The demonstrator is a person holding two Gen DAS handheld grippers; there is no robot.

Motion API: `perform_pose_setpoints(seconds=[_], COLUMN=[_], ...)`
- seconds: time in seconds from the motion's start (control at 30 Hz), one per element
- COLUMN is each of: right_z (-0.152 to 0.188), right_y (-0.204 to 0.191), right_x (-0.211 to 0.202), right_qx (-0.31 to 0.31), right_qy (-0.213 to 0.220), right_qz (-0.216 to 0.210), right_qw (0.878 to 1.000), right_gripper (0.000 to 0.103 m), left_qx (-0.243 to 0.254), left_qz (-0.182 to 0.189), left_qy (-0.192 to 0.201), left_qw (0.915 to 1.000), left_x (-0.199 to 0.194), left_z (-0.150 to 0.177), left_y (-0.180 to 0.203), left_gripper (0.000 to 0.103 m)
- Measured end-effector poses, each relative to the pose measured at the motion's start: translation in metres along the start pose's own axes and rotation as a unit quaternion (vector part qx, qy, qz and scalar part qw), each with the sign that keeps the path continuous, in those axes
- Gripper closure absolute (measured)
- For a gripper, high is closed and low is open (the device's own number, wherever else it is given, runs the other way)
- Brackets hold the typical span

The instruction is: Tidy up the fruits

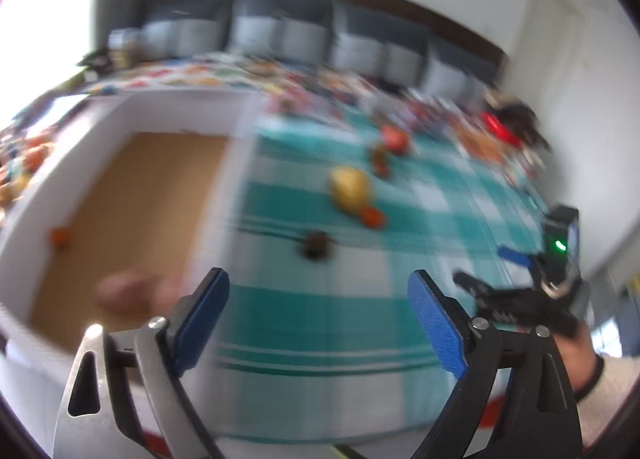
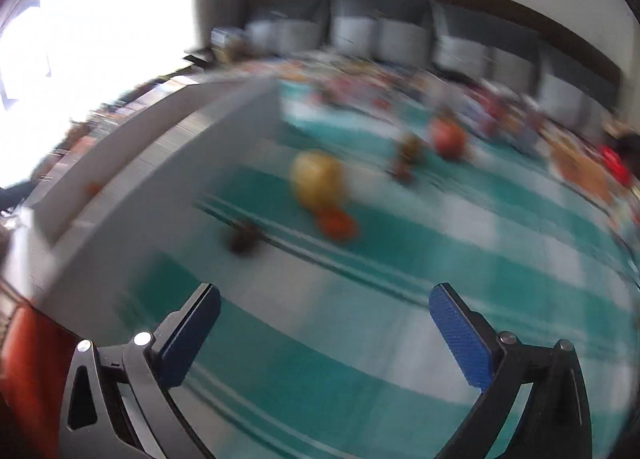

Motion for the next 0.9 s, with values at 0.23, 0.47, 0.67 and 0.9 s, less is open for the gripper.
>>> perform_pose_setpoints(seconds=[0.23, 0.47, 0.67, 0.9], right_z=[0.052, 0.072, 0.077, 0.078], right_y=[0.114, 0.138, 0.131, 0.132], right_x=[0.030, 0.043, 0.041, 0.041], right_qx=[0.099, 0.140, 0.136, 0.136], right_qy=[-0.027, -0.028, -0.028, -0.028], right_qz=[0.107, 0.095, 0.104, 0.104], right_qw=[0.989, 0.985, 0.985, 0.985], right_gripper=[0.000, 0.000, 0.000, 0.000], left_qx=[0.051, 0.134, 0.102, 0.104], left_qz=[0.004, -0.057, -0.035, -0.039], left_qy=[-0.065, -0.060, -0.064, -0.063], left_qw=[0.9966, 0.9875, 0.9921, 0.9918], left_x=[0.111, 0.162, 0.167, 0.168], left_z=[0.034, 0.056, 0.055, 0.055], left_y=[0.068, 0.076, 0.065, 0.067], left_gripper=[0.011, 0.010, 0.003, 0.003])
Point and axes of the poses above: each gripper's, at about its wrist camera, not at the fingertips, and x roughly the way its jaws point, y to its right, z to its underside, the point moved 4 cm from there along x, roughly the way its jaws point
